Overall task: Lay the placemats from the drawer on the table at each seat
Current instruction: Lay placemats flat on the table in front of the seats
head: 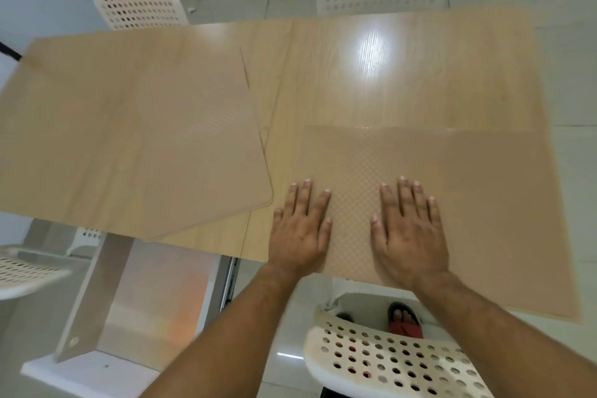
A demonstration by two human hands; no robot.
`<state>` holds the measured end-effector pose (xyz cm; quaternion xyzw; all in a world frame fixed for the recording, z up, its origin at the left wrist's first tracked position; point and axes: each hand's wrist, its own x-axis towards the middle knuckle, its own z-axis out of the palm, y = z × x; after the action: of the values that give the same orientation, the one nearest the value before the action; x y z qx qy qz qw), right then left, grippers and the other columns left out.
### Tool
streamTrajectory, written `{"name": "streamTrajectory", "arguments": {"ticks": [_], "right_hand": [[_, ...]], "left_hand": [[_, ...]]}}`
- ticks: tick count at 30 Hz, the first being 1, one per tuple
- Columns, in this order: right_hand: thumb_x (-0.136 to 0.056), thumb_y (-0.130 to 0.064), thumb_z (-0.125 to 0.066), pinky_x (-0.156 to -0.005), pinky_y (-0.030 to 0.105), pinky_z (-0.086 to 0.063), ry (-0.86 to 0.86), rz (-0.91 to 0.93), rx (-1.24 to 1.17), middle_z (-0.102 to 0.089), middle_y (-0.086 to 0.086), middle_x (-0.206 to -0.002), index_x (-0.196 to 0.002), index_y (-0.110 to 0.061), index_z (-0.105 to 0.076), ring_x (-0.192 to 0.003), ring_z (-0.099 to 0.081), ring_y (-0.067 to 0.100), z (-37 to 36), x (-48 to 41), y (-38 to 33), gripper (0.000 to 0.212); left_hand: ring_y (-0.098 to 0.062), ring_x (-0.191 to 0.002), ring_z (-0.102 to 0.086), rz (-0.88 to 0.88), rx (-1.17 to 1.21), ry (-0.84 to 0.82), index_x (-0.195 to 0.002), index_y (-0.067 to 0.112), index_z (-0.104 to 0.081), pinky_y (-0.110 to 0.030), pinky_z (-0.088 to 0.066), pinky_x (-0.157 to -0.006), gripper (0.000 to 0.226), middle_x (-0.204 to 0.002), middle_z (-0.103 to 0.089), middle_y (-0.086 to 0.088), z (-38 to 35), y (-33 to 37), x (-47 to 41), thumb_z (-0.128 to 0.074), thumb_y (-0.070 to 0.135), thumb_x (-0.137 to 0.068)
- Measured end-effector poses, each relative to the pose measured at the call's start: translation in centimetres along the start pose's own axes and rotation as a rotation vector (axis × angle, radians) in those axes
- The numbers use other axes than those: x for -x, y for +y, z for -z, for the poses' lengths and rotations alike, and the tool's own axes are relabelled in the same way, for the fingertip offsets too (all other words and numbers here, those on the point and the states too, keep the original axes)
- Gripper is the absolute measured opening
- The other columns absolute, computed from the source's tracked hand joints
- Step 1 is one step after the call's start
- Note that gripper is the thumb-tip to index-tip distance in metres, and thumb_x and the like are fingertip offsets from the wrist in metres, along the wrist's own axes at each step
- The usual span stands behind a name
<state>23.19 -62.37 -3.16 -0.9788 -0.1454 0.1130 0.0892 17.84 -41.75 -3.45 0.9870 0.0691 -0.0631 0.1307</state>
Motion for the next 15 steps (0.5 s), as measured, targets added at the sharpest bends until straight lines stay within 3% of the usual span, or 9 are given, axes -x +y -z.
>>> {"name": "streamTrajectory", "arguments": {"ticks": [2, 5, 8, 11, 15], "right_hand": [[-0.1, -0.051, -0.015, -0.124, 0.048, -0.005, -0.008, -0.021, -0.008, -0.005, 0.01, -0.167, -0.16, -0.024, -0.008, -0.154, -0.001, 0.026, 0.2, 0.0, -0.3, 0.066], [-0.098, -0.049, -0.021, -0.123, 0.049, -0.006, 0.039, -0.048, -0.087, -0.013, 0.012, -0.166, -0.158, -0.023, -0.019, -0.154, -0.006, 0.029, 1.2, -0.5, -0.8, 0.065], [-0.096, -0.049, -0.025, -0.123, 0.05, -0.007, 0.113, -0.019, -0.124, -0.018, 0.014, -0.165, -0.155, -0.023, -0.025, -0.153, -0.011, 0.032, 2.2, -3.0, -1.6, 0.064], [-0.097, -0.053, -0.021, -0.123, 0.051, -0.007, 0.095, -0.025, -0.079, -0.015, 0.013, -0.166, -0.157, -0.024, -0.022, -0.153, -0.01, 0.033, 2.2, -6.5, -1.7, 0.067], [-0.098, -0.057, -0.021, -0.123, 0.05, -0.005, 0.06, -0.05, 0.022, -0.013, 0.013, -0.166, -0.158, -0.025, -0.019, -0.153, -0.009, 0.032, 1.1, -7.8, -1.0, 0.068]], "left_hand": [[-0.019, -0.155, -0.002, -0.028, -0.058, -0.028, -0.157, 0.038, -0.017, -0.055, -0.026, -0.115, 0.057, -0.169, -0.005, 0.002, 0.6, -0.7, -0.7, -0.024, 0.053, -0.102], [-0.025, -0.151, -0.019, -0.027, -0.036, 0.015, -0.143, 0.028, -0.042, -0.06, -0.035, -0.106, 0.048, -0.164, -0.023, -0.003, 1.3, 0.0, -2.5, -0.035, 0.046, -0.099], [-0.026, -0.151, -0.02, -0.044, 0.053, 0.062, -0.137, 0.02, -0.05, -0.061, -0.036, -0.108, 0.049, -0.163, -0.025, -0.006, 1.5, 1.3, -5.3, -0.032, 0.04, -0.095], [-0.025, -0.153, -0.013, -0.046, 0.093, 0.068, -0.146, 0.021, -0.042, -0.059, -0.029, -0.113, 0.057, -0.166, -0.018, -0.005, 2.0, 2.9, -8.6, -0.029, 0.039, -0.093], [-0.021, -0.154, 0.009, -0.009, 0.062, -0.083, -0.16, 0.028, -0.007, -0.058, -0.01, -0.12, 0.065, -0.168, 0.006, 0.0, 2.0, 3.4, -11.8, -0.029, 0.045, -0.101]]}}
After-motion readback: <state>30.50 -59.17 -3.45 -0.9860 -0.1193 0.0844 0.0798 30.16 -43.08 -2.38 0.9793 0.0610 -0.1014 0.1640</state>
